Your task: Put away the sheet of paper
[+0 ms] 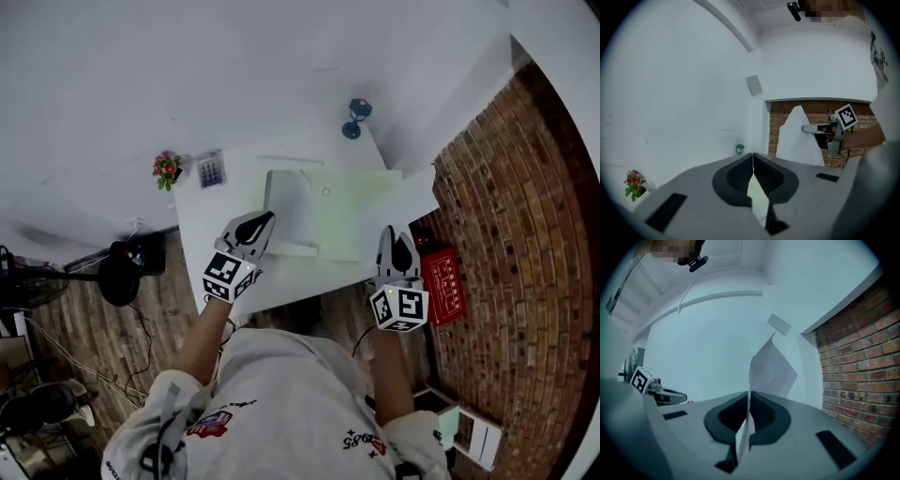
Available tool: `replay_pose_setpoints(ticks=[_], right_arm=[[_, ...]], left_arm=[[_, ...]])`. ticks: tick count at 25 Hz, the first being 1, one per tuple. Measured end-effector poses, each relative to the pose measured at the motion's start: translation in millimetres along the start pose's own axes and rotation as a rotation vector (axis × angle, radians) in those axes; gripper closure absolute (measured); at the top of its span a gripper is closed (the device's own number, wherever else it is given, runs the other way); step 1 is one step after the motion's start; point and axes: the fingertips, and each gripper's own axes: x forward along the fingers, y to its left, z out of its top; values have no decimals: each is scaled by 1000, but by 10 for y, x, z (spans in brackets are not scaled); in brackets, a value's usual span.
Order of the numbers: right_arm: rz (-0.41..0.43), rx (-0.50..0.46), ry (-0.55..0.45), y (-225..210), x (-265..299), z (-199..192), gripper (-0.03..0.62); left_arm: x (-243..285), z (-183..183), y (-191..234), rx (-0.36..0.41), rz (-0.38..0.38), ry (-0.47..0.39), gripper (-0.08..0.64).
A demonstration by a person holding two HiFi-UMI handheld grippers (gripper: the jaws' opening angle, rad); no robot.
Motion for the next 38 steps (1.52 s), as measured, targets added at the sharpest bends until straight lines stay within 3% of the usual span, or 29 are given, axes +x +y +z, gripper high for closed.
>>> replay_pose_setpoints(ticks=[5,10,25,38], right_arm=[[155,10,26,-14,575,-11,595],[243,10,40,101,998,-53,595],[260,-22,71,308,1273,-80,595],[384,45,170,909,1429,-455,595]], left_arm=[[74,52,282,-20,156,4,537],[87,-9,530,-50,238,20,537],[131,-4,798,-62,223,0,537],[-205,-198,971,-107,277,21,537]])
